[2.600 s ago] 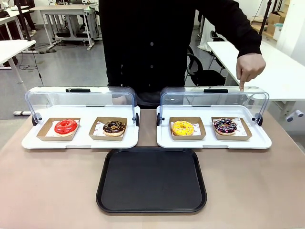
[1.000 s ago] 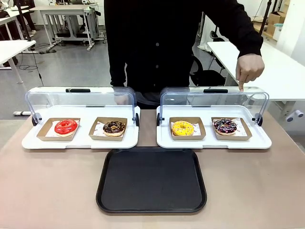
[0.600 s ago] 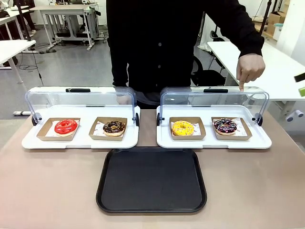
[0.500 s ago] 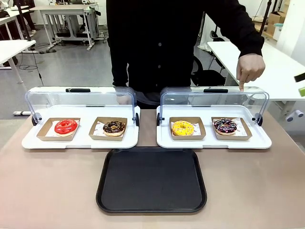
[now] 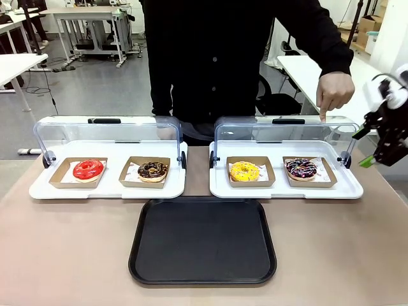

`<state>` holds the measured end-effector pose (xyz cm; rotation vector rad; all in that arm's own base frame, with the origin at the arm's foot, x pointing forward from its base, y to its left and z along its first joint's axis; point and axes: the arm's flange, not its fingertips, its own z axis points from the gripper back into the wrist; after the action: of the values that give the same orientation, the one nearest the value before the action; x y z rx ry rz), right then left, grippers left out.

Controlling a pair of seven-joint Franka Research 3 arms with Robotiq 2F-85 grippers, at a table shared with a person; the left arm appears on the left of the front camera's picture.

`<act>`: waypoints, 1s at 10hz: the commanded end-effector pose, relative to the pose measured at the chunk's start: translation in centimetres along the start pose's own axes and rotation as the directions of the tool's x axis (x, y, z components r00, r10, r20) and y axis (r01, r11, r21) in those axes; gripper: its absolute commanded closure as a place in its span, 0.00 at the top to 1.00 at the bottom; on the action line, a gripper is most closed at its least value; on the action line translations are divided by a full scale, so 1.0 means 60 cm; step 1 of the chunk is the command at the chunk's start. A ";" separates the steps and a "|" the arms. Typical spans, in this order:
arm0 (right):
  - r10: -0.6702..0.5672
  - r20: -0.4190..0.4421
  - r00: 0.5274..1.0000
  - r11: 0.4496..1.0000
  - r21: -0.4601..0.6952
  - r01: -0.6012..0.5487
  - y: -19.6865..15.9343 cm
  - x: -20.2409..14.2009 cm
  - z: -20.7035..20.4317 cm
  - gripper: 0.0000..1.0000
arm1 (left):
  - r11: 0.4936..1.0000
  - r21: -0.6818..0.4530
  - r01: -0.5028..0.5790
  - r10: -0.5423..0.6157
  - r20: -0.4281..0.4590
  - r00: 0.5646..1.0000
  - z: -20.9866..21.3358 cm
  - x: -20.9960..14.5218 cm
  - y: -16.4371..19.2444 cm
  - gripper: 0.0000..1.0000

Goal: Move the fourth donut from the left to the tray.
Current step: Pick up the Paper togo box containing the Donut indicated by the person and place it on the Handle tray.

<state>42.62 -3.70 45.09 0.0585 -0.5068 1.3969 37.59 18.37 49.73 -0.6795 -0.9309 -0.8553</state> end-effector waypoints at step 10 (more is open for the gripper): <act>-0.006 -0.124 0.992 0.999 -0.034 0.002 0.010 0.003 -0.080 1.00 | 1.000 -0.002 0.021 -0.021 0.026 0.999 0.000 0.000 0.002 1.00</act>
<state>43.15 -2.38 41.26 -0.0290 -0.4651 1.3702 37.58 18.38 49.74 -0.6799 -0.9309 -0.8553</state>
